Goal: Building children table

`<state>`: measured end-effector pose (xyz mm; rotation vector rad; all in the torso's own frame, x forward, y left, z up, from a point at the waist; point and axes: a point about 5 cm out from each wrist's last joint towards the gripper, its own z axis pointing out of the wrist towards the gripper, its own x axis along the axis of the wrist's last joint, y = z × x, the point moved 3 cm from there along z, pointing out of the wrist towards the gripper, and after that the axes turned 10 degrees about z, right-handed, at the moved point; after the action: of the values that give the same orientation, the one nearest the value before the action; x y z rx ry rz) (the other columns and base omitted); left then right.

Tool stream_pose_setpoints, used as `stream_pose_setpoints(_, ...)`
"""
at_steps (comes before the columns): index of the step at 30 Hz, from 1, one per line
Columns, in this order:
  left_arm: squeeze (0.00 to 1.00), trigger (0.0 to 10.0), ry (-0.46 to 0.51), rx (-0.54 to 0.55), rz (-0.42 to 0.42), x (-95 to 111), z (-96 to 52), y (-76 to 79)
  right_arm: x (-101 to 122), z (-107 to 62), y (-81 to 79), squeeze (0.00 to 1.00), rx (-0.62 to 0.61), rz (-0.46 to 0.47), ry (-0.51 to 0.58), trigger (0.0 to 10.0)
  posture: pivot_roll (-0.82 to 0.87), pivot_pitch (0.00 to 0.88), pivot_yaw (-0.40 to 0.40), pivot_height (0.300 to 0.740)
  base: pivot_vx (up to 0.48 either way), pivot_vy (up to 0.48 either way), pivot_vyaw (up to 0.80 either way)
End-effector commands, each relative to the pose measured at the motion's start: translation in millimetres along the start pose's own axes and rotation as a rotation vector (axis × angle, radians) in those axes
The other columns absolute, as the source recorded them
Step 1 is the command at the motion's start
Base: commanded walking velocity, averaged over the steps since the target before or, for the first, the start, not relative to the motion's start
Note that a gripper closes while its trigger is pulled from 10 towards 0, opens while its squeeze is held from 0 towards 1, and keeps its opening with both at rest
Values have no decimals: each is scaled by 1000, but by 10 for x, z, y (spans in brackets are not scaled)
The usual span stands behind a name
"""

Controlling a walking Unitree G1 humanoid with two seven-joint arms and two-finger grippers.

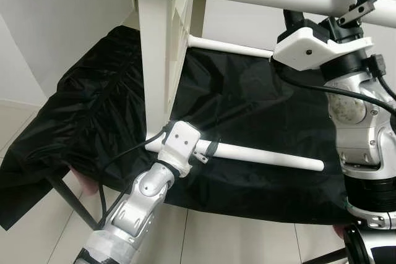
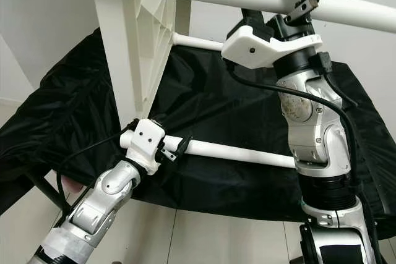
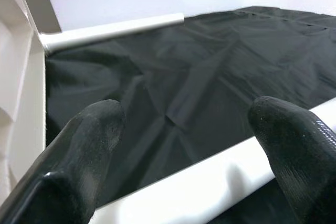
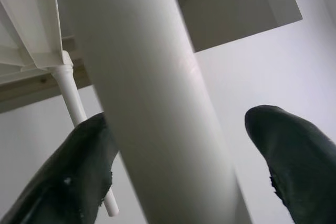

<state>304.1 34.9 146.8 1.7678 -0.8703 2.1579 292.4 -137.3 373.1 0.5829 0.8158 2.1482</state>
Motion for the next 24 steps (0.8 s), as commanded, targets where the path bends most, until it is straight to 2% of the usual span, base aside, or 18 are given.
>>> stream_pose_setpoints(1,0,10000,-72,-110,-53,-129,-2,129,39,20,36,0,4,3,10,3373,-65,62,-70,740,0,0,0)
stream_pose_setpoints(2,0,10000,-120,-108,-89,-179,9,140,40,18,34,0,11,4,6,3373,-65,62,-70,740,0,0,0)
stream_pose_setpoints(3,0,10000,-174,-97,-131,-228,26,151,37,13,31,0,17,10,-2,0,-66,63,-72,740,0,0,0)
stream_pose_setpoints(6,0,10000,-205,-90,-155,-255,35,159,36,13,29,0,21,13,-11,0,-66,63,-72,740,0,0,0)
stream_pose_setpoints(8,0,10000,-302,-50,-327,-233,101,166,42,-28,11,0,32,22,-28,0,-74,74,-81,740,0,0,0)
stream_pose_setpoints(9,0,10000,-302,-50,-327,-233,101,166,42,-28,11,0,32,22,-28,0,-74,74,-81,740,0,0,0)
stream_pose_setpoints(10,0,10000,-341,-32,-447,-208,124,168,50,-48,3,0,37,25,-34,0,-76,76,-79,740,0,0,0)
stream_pose_setpoints(11,0,10000,-341,-32,-447,-208,124,168,50,-48,3,0,37,25,-34,0,-76,76,-79,740,0,0,0)
stream_pose_setpoints(13,0,10000,-414,46,-610,-209,144,75,56,-78,-2,0,41,34,-52,0,-79,79,-78,740,0,0,0)
stream_pose_setpoints(14,0,10000,-414,46,-610,-209,144,75,56,-78,-2,0,41,34,-52,0,-79,79,-78,740,0,0,0)
stream_pose_setpoints(15,0,10000,-438,69,-648,-220,141,45,57,-84,-3,0,43,36,-56,0,-79,79,-78,740,0,0,0)
stream_pose_setpoints(17,0,10000,-438,69,-648,-220,141,45,57,-84,-3,0,43,36,-56,0,-79,79,-78,740,0,0,0)
stream_pose_setpoints(18,0,10000,-458,113,-638,-196,86,-65,53,-99,-1,0,42,35,-65,0,-93,83,-66,740,0,0,0)
stream_pose_setpoints(20,0,10000,-458,114,-621,-141,27,-120,49,-113,-4,0,44,35,-70,0,-92,88,-66,740,0,0,0)
stream_pose_setpoints(21,0,10000,-449,90,-603,-79,-24,-130,46,-124,-7,0,48,32,-73,0,-92,90,-65,740,0,0,0)
stream_pose_setpoints(22,0,10000,-453,2,-553,-8,-97,-66,43,-133,-13,0,50,30,-77,0,-93,91,-65,740,0,0,0)
stream_pose_setpoints(23,0,10000,-453,2,-553,-8,-97,-66,43,-133,-13,0,50,30,-77,0,-93,91,-65,740,0,0,0)
stream_pose_setpoints(24,0,10000,-464,-80,-528,32,-165,21,43,-139,-14,0,51,31,-79,0,-91,98,-67,740,0,0,0)
